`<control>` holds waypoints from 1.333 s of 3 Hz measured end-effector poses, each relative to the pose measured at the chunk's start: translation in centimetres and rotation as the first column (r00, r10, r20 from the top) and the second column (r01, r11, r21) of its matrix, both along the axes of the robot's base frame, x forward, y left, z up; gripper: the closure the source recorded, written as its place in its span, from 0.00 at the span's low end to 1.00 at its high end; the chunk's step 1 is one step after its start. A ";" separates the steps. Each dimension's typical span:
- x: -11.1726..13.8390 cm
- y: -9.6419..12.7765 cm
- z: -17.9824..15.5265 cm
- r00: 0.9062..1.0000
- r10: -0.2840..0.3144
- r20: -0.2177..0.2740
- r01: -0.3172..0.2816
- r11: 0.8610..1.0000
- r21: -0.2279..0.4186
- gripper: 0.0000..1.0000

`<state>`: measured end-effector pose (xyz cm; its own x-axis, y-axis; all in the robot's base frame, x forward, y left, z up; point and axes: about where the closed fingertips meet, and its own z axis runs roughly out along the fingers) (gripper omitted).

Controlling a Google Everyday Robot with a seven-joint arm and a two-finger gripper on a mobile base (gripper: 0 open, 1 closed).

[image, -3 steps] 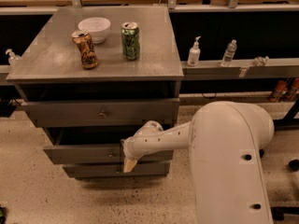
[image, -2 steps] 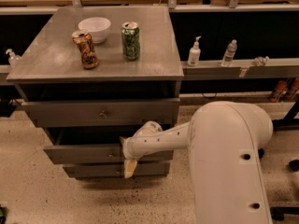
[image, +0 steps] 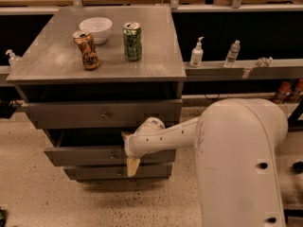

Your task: Open middle drawer

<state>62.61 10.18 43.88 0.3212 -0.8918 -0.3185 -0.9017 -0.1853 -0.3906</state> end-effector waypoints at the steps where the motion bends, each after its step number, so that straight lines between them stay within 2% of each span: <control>1: -1.5 -0.6 0.1 0.998 -0.022 -0.050 0.022 1.000 -0.016 0.16; 2: -3.1 -1.6 -1.5 0.990 -0.065 -0.125 0.065 0.998 -0.002 0.32; 3: -4.0 -2.2 -3.5 0.978 -0.089 -0.188 0.093 0.996 0.009 0.37; 4: -4.0 -2.2 -2.7 0.978 -0.089 -0.188 0.093 0.996 0.010 0.42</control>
Offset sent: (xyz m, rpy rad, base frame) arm -0.0529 -0.0361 -0.0441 0.0389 0.2516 -0.1416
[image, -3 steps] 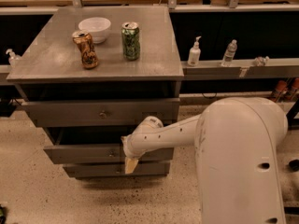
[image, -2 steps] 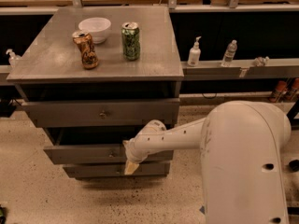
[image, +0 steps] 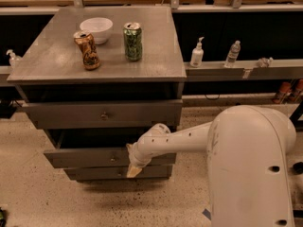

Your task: Open middle drawer

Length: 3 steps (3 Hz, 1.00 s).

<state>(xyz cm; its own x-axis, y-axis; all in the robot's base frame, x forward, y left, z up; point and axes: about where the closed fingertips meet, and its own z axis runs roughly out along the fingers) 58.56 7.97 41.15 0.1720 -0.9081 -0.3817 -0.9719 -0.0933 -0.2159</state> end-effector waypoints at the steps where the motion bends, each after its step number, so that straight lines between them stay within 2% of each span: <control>1: 0.0 0.0 0.3 1.000 0.000 0.000 0.000 1.000 0.000 0.51; 3: 0.0 0.0 1.1 1.000 0.000 0.000 0.000 1.000 0.000 0.49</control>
Offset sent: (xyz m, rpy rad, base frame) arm -0.0503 0.0238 0.0914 0.0946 0.1096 0.1850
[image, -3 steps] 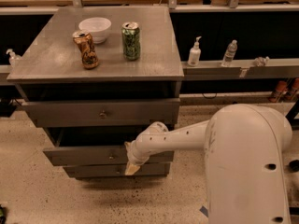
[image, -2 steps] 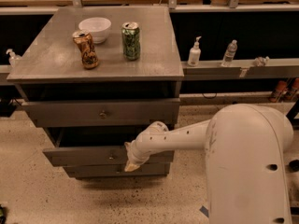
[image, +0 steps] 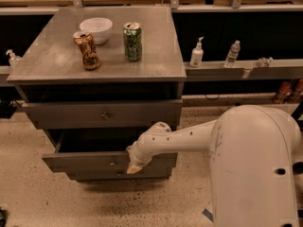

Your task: Open middle drawer

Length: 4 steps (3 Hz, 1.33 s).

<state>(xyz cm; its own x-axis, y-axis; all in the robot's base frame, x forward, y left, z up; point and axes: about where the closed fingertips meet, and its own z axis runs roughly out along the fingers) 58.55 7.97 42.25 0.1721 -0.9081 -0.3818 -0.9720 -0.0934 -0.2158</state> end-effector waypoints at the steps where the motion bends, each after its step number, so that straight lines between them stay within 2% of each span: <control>1: 0.0 0.0 0.1 1.000 0.000 0.000 0.000 1.000 0.000 0.47; 3: -1.2 0.4 1.2 0.999 0.029 -0.016 -0.029 0.999 0.021 0.50; 4: -2.8 0.6 2.6 0.997 0.069 -0.030 -0.067 0.996 0.061 0.48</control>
Offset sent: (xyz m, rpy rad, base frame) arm -0.0951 0.0273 0.0914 0.1626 0.1344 0.1616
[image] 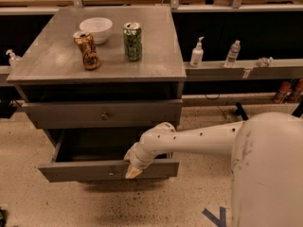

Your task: Open middle drawer

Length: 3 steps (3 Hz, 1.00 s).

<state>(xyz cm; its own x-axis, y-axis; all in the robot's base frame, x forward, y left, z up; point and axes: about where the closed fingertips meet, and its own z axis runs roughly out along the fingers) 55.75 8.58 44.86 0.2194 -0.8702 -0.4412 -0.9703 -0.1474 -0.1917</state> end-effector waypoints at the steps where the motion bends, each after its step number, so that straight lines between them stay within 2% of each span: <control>1: -3.7 0.2 2.9 0.996 0.072 -0.056 -0.066 0.993 0.095 0.36; 2: -6.6 0.1 5.3 0.986 0.147 -0.076 -0.134 0.979 0.156 0.25; 3: -5.0 0.2 5.1 0.992 0.120 -0.025 -0.117 0.987 0.114 0.00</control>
Offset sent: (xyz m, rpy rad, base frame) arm -0.0884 -0.0018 0.0753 0.2094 0.1154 0.1950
